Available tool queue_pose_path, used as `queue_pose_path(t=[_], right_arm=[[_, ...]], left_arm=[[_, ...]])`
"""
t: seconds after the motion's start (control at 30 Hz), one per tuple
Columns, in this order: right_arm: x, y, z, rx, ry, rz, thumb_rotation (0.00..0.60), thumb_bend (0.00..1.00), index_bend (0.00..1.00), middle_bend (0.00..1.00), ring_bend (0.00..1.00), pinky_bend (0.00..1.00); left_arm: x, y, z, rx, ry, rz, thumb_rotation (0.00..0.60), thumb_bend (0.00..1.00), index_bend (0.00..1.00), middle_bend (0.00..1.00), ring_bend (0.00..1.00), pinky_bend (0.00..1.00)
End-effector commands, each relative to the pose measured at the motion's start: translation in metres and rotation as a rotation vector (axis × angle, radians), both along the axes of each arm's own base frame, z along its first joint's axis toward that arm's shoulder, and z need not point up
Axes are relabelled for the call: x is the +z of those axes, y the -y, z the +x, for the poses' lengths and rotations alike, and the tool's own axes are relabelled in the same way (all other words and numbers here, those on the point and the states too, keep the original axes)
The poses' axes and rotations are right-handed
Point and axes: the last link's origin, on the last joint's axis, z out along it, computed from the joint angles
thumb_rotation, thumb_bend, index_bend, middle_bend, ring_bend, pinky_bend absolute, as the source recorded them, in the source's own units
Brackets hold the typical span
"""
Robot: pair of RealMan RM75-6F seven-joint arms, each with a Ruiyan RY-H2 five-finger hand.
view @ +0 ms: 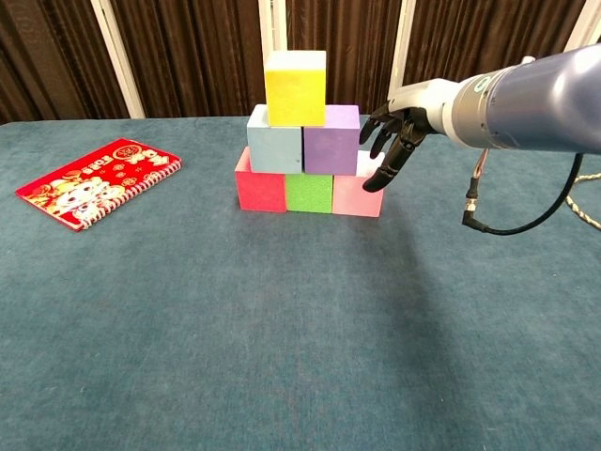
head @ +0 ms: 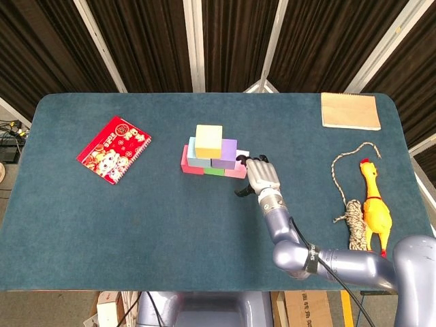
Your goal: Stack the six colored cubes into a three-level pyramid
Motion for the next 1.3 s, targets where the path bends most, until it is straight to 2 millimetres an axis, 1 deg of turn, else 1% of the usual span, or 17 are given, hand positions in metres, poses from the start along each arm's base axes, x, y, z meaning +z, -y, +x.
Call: queue_pose_path(t=[0.03,0.6,0.83,1.17,1.3], right_arm=[[-0.001,0.0,0.0,-0.002,0.002,0.001,0.6,0.25,0.22,0.24,0.18,0.0],[-0.004,0.001,0.004,0.006,0.002,0.004,0.6,0.25,0.22,0.24,0.18,0.0],[-0.002,0.005,-0.001,-0.011,-0.008,-0.007,0.6,0.25,0.22,0.24,0.18,0.0],[0.012,0.006,-0.009,-0.011,-0.035,-0.039,0.6,0.25,0.22,0.24,0.18,0.0],[0.03,-0.001,-0.02,-0.014,-0.054,-0.075,0.6,0.25,0.22,0.24,0.18,0.0]], left_arm=[[0.0,0.0,0.0,0.001,0.0,0.001,0.6,0.32,0.16,0.07,0.0,0.0],[0.0,0.0,0.0,0.002,-0.003,0.001,0.6,0.32,0.16,0.07,0.0,0.0],[0.0,0.0,-0.001,0.004,-0.004,0.0,0.6,0.32,0.16,0.07,0.0,0.0],[-0.001,-0.001,0.0,0.003,-0.008,-0.004,0.6,0.32,0.16,0.07,0.0,0.0],[-0.003,-0.001,0.0,0.0,-0.014,-0.011,0.6,0.32,0.16,0.07,0.0,0.0]])
